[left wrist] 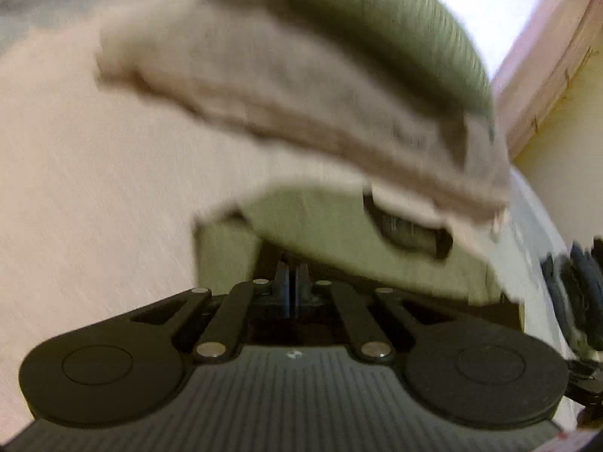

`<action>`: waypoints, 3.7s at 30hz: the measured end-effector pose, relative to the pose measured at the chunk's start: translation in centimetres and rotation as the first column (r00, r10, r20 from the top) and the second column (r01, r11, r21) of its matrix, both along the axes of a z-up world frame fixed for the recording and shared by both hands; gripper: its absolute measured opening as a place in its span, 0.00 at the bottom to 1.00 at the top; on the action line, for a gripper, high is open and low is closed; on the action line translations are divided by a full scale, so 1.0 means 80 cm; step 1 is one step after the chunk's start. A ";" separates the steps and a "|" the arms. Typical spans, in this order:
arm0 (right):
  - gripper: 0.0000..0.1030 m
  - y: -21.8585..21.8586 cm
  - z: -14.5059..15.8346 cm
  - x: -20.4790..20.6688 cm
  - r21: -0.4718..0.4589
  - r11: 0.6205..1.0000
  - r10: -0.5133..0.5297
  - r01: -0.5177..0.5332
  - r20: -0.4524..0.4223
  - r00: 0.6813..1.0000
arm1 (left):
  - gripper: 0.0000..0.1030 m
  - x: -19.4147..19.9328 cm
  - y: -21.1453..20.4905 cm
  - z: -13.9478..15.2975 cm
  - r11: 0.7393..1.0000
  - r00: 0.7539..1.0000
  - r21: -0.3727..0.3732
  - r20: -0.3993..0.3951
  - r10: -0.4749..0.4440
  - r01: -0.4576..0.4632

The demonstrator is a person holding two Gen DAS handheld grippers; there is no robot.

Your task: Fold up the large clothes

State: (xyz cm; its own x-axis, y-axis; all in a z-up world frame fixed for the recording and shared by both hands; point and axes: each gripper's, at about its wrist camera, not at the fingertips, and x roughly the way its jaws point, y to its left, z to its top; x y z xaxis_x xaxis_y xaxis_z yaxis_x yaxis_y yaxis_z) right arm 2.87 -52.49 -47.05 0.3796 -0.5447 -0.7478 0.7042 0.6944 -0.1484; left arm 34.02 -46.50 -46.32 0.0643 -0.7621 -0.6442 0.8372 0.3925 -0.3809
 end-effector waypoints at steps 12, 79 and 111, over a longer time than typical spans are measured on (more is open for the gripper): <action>0.28 -0.057 0.003 0.068 0.158 0.984 -0.126 0.083 0.287 0.950 | 0.00 0.020 0.041 -0.036 0.991 0.995 0.093 0.049 0.089 -0.093; 0.35 0.083 -0.003 0.054 -0.143 0.883 0.433 -0.446 -0.118 0.894 | 0.17 0.030 0.080 -0.046 0.962 0.917 0.109 -0.293 0.270 -0.248; 0.37 0.067 0.021 -0.069 0.327 0.940 0.056 -0.103 0.151 0.987 | 0.25 0.010 0.145 -0.023 0.947 0.966 0.190 0.047 0.256 -0.260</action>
State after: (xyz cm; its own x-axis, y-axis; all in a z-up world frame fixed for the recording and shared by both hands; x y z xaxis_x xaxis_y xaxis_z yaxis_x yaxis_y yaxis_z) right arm -2.66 -47.13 -45.39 0.5231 -0.2378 -0.8184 0.6416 0.7420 0.1945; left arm 34.80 -34.94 -48.14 0.2575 -0.5791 -0.7735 0.7046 0.6603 -0.2597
